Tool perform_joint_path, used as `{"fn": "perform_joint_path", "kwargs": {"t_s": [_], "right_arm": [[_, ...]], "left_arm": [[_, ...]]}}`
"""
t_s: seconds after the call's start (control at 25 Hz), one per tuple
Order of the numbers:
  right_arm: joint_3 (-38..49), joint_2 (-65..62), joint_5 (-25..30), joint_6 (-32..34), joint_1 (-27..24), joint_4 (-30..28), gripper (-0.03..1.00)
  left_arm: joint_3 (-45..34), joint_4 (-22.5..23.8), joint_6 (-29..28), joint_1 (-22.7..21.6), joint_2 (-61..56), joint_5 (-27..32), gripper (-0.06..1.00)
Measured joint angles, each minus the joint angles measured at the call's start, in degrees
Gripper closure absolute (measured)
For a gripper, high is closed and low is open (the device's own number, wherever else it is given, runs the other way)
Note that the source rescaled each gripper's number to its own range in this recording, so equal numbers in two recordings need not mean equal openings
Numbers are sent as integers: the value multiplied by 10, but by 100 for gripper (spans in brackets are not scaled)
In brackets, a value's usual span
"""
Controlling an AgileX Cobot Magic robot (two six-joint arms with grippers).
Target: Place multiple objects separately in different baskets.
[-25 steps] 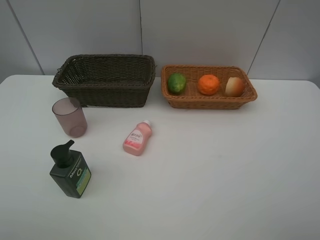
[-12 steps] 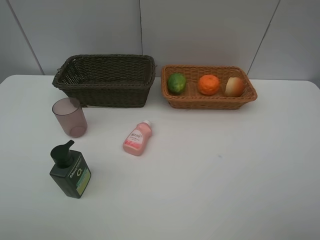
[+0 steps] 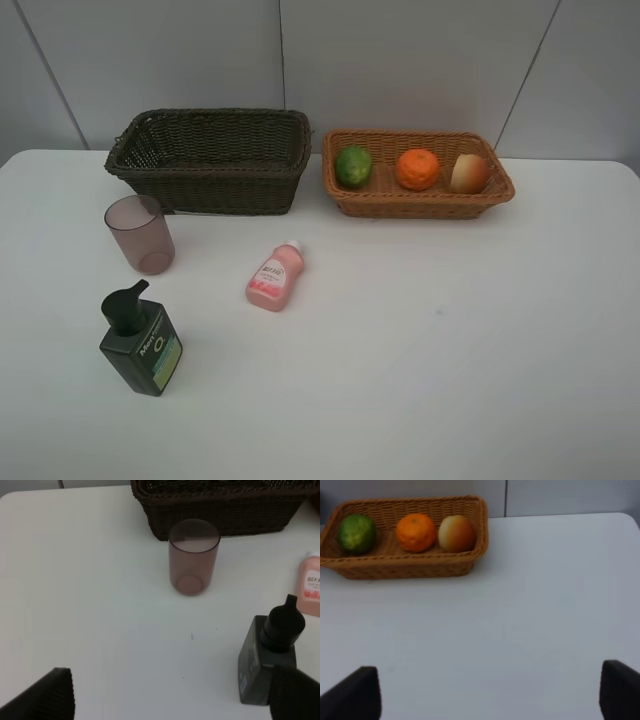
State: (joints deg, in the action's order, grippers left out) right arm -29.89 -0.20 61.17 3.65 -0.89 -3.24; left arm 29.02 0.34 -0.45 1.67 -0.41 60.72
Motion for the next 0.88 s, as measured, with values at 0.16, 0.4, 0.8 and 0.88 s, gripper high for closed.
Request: {"fn": "perform_joint_path", "kwargs": {"t_s": [0.16,0.4,0.8,0.88], "right_arm": [[0,0,0,-1,-6,0,13],[0,0,-1,0,-6,0,13],[0,0,-2,0,-6,0,13],[0,0,-2,0,-6,0,13]], "left_arm": [[0,0,0,0,0,0,-6],[0,0,0,0,0,0,-6],[0,0,0,0,0,0,-6],[0,-3,0,0,0,0,-6]]}}
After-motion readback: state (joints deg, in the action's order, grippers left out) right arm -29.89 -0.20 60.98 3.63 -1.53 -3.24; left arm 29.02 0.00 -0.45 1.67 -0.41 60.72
